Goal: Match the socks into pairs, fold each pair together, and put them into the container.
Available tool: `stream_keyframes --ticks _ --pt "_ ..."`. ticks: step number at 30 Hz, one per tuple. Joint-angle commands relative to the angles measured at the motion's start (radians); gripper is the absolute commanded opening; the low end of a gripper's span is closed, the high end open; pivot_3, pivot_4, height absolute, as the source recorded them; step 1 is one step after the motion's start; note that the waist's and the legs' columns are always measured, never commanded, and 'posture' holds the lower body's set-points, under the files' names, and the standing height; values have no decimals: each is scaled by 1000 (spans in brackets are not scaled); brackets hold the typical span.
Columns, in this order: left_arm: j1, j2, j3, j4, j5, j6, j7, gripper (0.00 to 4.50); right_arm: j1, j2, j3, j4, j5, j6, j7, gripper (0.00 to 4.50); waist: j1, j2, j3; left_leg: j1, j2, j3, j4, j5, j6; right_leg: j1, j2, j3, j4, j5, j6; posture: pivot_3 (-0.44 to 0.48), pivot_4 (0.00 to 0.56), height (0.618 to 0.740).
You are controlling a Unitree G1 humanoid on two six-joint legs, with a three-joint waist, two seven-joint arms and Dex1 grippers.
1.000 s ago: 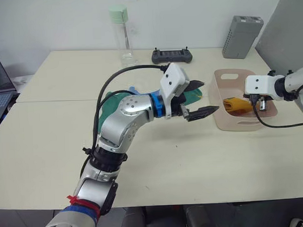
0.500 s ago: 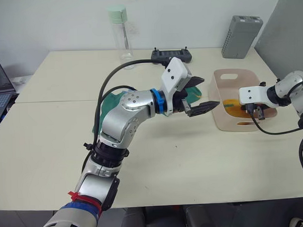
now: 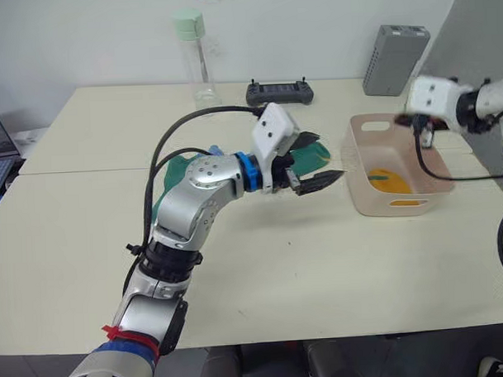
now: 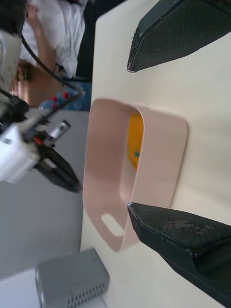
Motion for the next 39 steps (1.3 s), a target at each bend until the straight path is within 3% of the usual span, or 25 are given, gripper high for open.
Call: stream_keyframes --ticks 1,7,10,19,24,34,39 --pt "75 40 66 -56 34 -47 49 4500 141 92 -140 -363 223 285 -30 1299 2 0 0 0 0 -1 0 0 0 0 0 -1 0 0 0 0 150 740" --pt "267 99 133 -97 82 -91 118 4500 463 327 -214 -1007 405 708 -285 3398 17 0 0 -2 0 -5 1 0 0 0 0 -3 2 0 0 0 150 740" --pt "363 96 159 -135 88 -115 151 4500 603 401 -173 -1154 392 749 -379 4478 35 0 0 -2 0 -5 1 0 0 0 0 -3 3 0 0 0 150 740" --pt "696 55 214 -238 110 -252 234 4500 1051 503 -87 -1314 312 658 -596 4478 46 -1 -1 -1 0 -2 2 0 0 0 0 -1 -1 -1 1 0 150 740" --pt "845 36 230 -254 161 -343 288 4500 1215 508 -104 -1337 348 652 -620 4478 43 -2 -3 0 1 -1 2 0 0 0 0 0 -1 -5 -1 0 150 740" --pt "905 45 241 -249 160 -391 281 4500 1213 492 -112 -1347 375 653 -608 4478 38 -5 -4 0 1 0 2 0 0 -2 0 1 -1 -6 -3 0 150 740" --pt "864 154 286 -214 141 -422 178 4500 1093 445 -94 -1374 473 748 -514 4478 31 -5 -4 0 1 0 1 0 0 -2 0 1 -1 -5 -3 0 150 740"
